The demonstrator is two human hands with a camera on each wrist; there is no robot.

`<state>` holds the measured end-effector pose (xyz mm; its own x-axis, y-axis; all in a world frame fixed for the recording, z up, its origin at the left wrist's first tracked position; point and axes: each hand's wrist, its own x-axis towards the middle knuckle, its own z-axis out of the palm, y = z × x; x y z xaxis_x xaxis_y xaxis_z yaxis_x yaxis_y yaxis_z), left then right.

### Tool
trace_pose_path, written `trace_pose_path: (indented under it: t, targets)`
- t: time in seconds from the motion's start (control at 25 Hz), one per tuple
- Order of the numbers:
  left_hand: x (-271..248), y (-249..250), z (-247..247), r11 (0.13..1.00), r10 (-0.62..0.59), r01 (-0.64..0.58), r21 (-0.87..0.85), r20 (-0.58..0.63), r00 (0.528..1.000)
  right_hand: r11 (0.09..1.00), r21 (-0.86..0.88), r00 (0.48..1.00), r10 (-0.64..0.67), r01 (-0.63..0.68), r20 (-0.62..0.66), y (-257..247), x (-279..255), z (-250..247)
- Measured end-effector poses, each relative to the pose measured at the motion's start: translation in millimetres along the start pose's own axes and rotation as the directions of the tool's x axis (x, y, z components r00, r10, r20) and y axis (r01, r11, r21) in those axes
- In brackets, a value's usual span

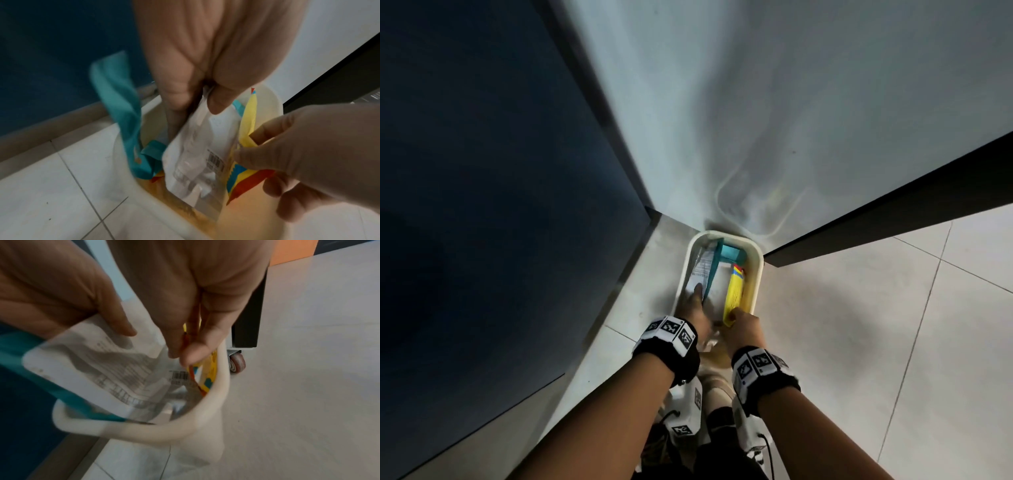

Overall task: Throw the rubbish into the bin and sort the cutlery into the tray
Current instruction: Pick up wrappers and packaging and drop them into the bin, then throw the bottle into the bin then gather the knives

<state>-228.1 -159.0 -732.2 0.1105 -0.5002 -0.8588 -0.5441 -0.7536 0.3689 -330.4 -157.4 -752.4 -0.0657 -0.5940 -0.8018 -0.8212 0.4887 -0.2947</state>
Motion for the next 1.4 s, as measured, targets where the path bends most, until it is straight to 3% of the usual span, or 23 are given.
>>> trace_pose_path:
  t: [0.08, 0.2, 0.32, 0.48, 0.64, 0.84, 1.08, 1.28, 1.4]
  targets:
    - [9, -4, -2, 1.000, -0.019, 0.019, -0.003, 0.000, 1.000, 1.000, -0.018, 1.000, 0.001, -0.001, 0.004, 2, 4, -2]
    - [1, -4, -9, 0.997, -0.034, 0.026, -0.071, -0.116, 0.993, 0.999, -0.034, 1.000, -0.002, 0.003, 0.012, 1, -4, -9]
    - [-22, 3, -15, 0.991, -0.062, 0.033, -0.132, -0.221, 0.973, 0.999, -0.039, 1.000, -0.001, 0.001, -0.001, 0, -20, -20]
    - [-61, 16, -34, 0.990, -0.100, 0.069, -0.121, -0.269, 0.958, 0.998, -0.045, 0.999, -0.047, 0.046, -0.021, -12, -51, -51]
    - [-129, 48, -71, 0.991, -0.019, -0.020, -0.134, -0.281, 0.960, 0.978, -0.131, 0.986, -0.166, 0.163, -0.011, -39, -103, -102]
    - [-247, 102, -126, 0.921, 0.062, -0.147, -0.360, -0.237, 0.970, 0.887, -0.303, 0.934, -0.355, 0.349, 0.039, -83, -195, -183]
    - [-432, 137, -214, 0.835, 0.202, -0.353, -0.422, -0.361, 0.910, 0.657, -0.442, 0.771, -0.621, 0.611, 0.143, -157, -338, -271]
    - [-554, 144, -267, 0.792, 0.179, -0.445, -0.418, -0.537, 0.824, 0.455, -0.452, 0.573, -0.803, 0.767, 0.163, -235, -432, -317]
    - [-609, 128, -293, 0.773, 0.174, -0.489, -0.404, -0.606, 0.776, 0.358, -0.470, 0.489, -0.851, 0.807, 0.191, -287, -469, -325]
